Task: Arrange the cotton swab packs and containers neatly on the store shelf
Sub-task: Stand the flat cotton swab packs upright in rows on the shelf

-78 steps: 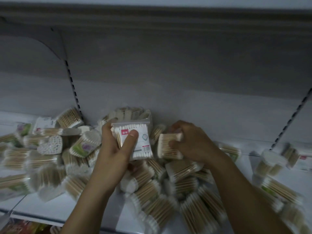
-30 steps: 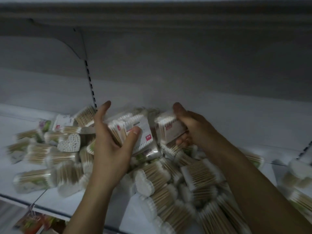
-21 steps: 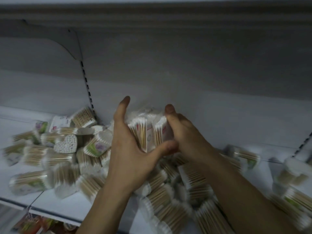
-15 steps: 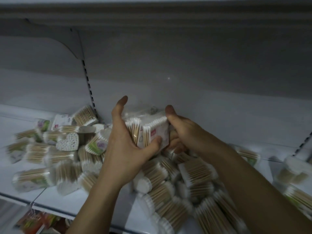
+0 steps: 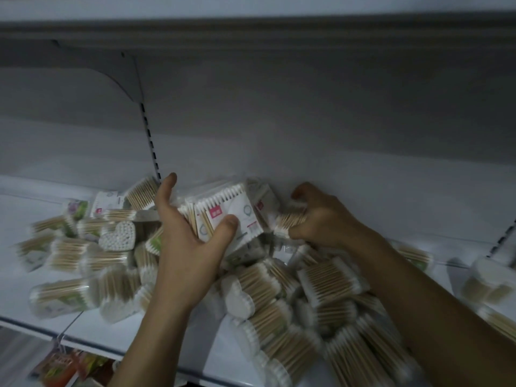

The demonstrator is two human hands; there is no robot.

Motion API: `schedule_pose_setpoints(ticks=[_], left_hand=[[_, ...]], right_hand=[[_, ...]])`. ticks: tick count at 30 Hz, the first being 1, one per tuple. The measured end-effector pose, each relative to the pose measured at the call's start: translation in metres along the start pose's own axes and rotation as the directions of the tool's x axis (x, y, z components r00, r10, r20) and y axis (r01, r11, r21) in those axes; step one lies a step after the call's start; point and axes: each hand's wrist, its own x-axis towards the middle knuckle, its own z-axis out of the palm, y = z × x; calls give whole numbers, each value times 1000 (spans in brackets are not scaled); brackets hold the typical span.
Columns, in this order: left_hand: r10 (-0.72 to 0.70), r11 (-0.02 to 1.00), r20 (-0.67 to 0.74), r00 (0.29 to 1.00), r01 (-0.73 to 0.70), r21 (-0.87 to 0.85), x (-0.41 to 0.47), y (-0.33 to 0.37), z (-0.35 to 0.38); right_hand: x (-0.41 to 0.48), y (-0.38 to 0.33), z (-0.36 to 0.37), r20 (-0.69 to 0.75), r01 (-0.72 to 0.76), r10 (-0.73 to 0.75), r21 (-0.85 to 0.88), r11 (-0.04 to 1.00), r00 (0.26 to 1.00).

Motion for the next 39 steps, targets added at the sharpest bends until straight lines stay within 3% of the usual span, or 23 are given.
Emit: schedule_pose_setpoints(ticks=[3, 5, 7, 9, 13, 17, 20, 24, 25, 26, 27, 29, 32, 35, 39], left_hand=[[-44, 999, -25, 999, 44, -17, 2, 2, -1], [-53, 999, -29, 998, 53, -14, 4, 6, 1], [-36, 999, -3, 999, 36, 3, 4, 9, 4], [-2, 1000, 68, 998, 1, 23, 5, 11, 9], [1, 999, 238, 971, 11, -51, 0, 11, 18], [-91, 956, 362, 928, 183, -231, -7, 16, 14], [-47, 974, 397, 917, 130, -185, -4, 20, 4], [-62, 974, 330, 942, 129, -185, -2, 18, -12], [-75, 978, 283, 956, 126, -168, -1, 16, -16], [-84, 983, 240, 967, 120, -140, 0, 15, -21], [-85, 988, 207, 975, 110, -108, 0, 14, -25], [-90, 994, 180, 980, 101, -53, 1, 10, -30], [-110, 993, 157, 982, 116, -29, 0, 7, -33], [-89, 996, 157, 984, 90, -1, -4, 9, -32], [-31, 999, 171, 985, 34, -13, -5, 11, -33]], right_hand=[[-17, -5, -20, -92, 21, 12, 354, 935, 996], [-30, -8, -30, -139, 95, -4, 654, 750, 990], [-40, -11, -36, -171, 166, -48, 786, 596, 984], [-49, -19, -38, -134, 173, -112, 836, 521, 985], [-55, -37, -30, -146, 236, -190, 714, 659, 971], [-51, -48, -18, -193, 269, -188, 717, 644, 963], [-46, -60, -16, -206, 326, -256, 688, 649, 945], [-26, -71, -17, -48, 124, -144, 801, 585, 988], [-16, -69, -15, -39, 86, -88, 768, 635, 995], [-4, -63, -12, -69, 82, -48, 654, 752, 996], [8, -56, -9, -99, 77, -33, 484, 872, 995], [18, -48, -1, -16, 31, -29, 180, 983, 999], [22, -48, 13, 158, 54, -50, -22, 998, 986], [26, -50, 22, 159, 82, -84, 22, 996, 984], [29, -43, 22, 73, 14, -14, -7, 1000, 997]])
